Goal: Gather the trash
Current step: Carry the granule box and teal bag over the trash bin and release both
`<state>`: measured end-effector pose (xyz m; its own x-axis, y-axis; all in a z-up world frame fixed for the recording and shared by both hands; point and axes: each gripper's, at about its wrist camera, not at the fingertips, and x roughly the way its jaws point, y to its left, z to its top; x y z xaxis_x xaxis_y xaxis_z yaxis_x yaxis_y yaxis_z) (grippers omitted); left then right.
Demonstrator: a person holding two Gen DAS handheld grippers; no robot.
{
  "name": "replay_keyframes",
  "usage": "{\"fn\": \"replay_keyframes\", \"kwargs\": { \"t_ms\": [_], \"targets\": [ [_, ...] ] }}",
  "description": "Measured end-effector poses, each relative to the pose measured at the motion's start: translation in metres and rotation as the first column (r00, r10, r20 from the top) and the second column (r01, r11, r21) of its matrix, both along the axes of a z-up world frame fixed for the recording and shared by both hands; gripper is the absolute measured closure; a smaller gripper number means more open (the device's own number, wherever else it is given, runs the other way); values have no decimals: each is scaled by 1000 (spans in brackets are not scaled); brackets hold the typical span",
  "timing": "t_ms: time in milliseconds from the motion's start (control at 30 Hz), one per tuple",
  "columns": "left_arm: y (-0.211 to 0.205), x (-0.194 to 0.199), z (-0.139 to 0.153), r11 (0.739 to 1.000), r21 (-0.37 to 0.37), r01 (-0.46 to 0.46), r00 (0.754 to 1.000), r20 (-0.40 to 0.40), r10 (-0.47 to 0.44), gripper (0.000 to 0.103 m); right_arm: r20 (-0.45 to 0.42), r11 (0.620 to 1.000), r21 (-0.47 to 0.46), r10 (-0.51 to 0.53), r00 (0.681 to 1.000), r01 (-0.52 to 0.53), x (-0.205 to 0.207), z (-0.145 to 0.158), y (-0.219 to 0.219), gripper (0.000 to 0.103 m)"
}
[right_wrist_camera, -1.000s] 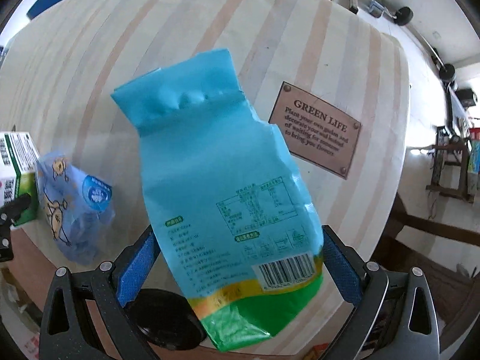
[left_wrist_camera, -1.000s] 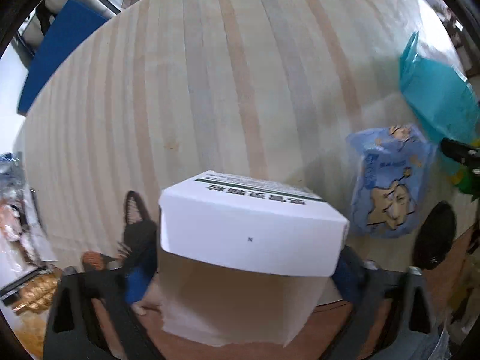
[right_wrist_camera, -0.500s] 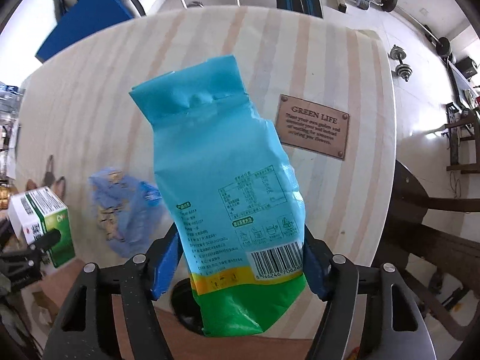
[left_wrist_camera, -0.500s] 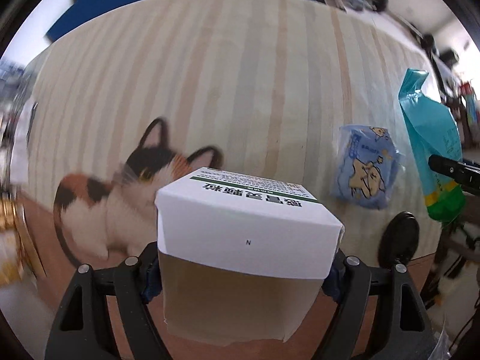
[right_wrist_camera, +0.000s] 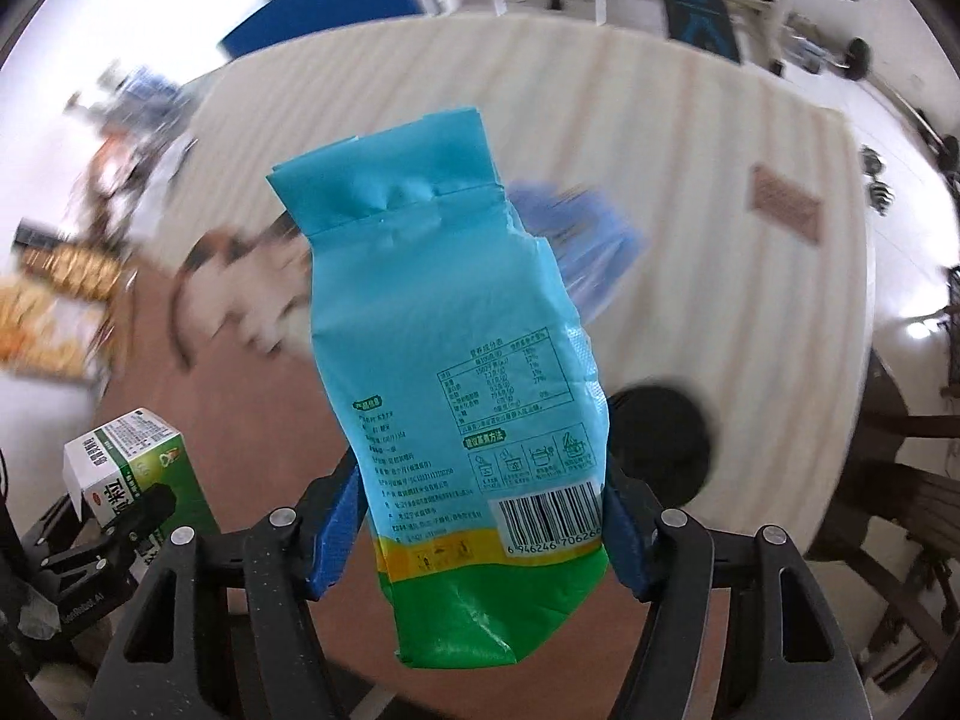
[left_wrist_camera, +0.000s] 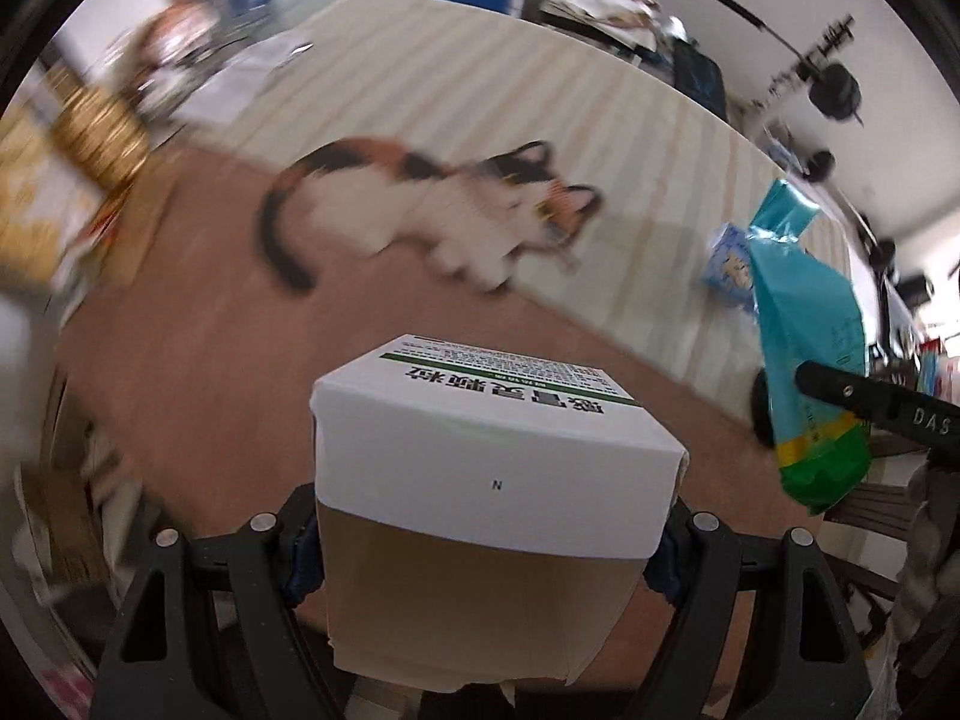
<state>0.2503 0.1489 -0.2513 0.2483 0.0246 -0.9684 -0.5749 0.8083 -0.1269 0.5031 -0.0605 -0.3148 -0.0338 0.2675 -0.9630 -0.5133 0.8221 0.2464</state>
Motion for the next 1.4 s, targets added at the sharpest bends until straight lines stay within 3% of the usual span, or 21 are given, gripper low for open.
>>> {"fn": "replay_keyframes", "kwargs": {
  "t_ms": [300,500,767,1033,1100,1233,1267,1300,1400],
  "targets": [
    [-7,-179,0,988,-9,-157,988,11,157,24,-10,982,39,187,982,-187,-194,8,47,34],
    [4,-297,-48,946,-72,-317,948,-37,315,24,-69,951,13,308,949,-308,-324,-36,67,34],
    [27,-391,-184,833,-196,-517,855,-175,489,24,-204,875,-133,436,877,-466,-451,-186,88,34],
    [48,-409,-349,725,-329,-605,796,-228,560,24,-247,843,-219,439,864,-491,-486,-367,107,34],
    [52,-406,-393,717,-348,-604,796,-240,555,23,-268,842,-224,432,861,-491,-487,-415,111,34],
    [58,-405,-459,695,-367,-618,786,-265,558,20,-311,851,-216,404,860,-478,-486,-481,122,33],
    [60,-408,-467,689,-374,-621,783,-267,562,15,-313,852,-210,407,858,-480,-486,-492,123,33],
    [60,-410,-475,682,-382,-623,781,-270,563,2,-316,853,-205,407,857,-481,-487,-500,124,32],
    [61,-414,-492,678,-369,-636,772,-290,566,0,-343,852,-175,416,842,-493,-487,-523,123,16]
  ]
}}
